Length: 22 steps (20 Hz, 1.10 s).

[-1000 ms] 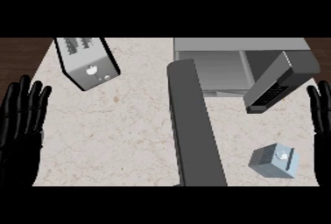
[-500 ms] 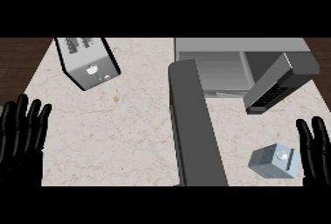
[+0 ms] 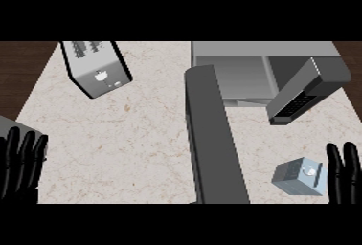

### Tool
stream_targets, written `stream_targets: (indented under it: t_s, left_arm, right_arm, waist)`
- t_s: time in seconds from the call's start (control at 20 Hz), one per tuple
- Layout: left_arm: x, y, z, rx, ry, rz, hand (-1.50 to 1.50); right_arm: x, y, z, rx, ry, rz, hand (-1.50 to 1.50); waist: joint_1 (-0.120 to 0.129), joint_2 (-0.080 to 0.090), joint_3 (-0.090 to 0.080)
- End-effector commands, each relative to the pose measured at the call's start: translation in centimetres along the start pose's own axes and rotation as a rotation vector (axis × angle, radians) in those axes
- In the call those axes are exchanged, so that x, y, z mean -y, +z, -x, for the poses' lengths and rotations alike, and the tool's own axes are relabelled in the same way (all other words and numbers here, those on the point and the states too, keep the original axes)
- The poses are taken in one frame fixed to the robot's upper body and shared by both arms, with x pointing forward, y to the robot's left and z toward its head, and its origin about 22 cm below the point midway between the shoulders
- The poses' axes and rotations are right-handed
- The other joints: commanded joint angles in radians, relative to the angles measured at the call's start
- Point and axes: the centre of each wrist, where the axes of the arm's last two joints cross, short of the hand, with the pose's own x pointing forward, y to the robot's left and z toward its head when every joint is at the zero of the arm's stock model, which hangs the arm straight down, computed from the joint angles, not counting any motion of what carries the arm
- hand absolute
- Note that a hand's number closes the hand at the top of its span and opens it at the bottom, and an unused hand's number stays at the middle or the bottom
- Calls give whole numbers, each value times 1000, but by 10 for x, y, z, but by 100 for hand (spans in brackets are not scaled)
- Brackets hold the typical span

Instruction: Pick up the milk, place it into the microwave and close the microwave

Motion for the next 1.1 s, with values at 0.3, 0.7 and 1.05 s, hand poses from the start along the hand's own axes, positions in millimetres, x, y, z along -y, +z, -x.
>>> stream_targets:
  t_s: [0.3, 0.7, 1.05]
  left_arm:
    - [-15, 19, 0, 0, 8, 14, -150]
    - [-9, 22, 7, 14, -4, -13, -150]
    - [-26, 45, -4, -3, 15, -4, -150]
  right_arm:
    - [25, -4, 25, -53, 94, 140, -150]
    - [53, 17, 79, -115, 102, 181, -150]
    - [86, 47, 110, -143, 144, 254, -150]
  waist:
    - [2, 1, 0]
    - [-1, 2, 1]
    - [2, 0, 1]
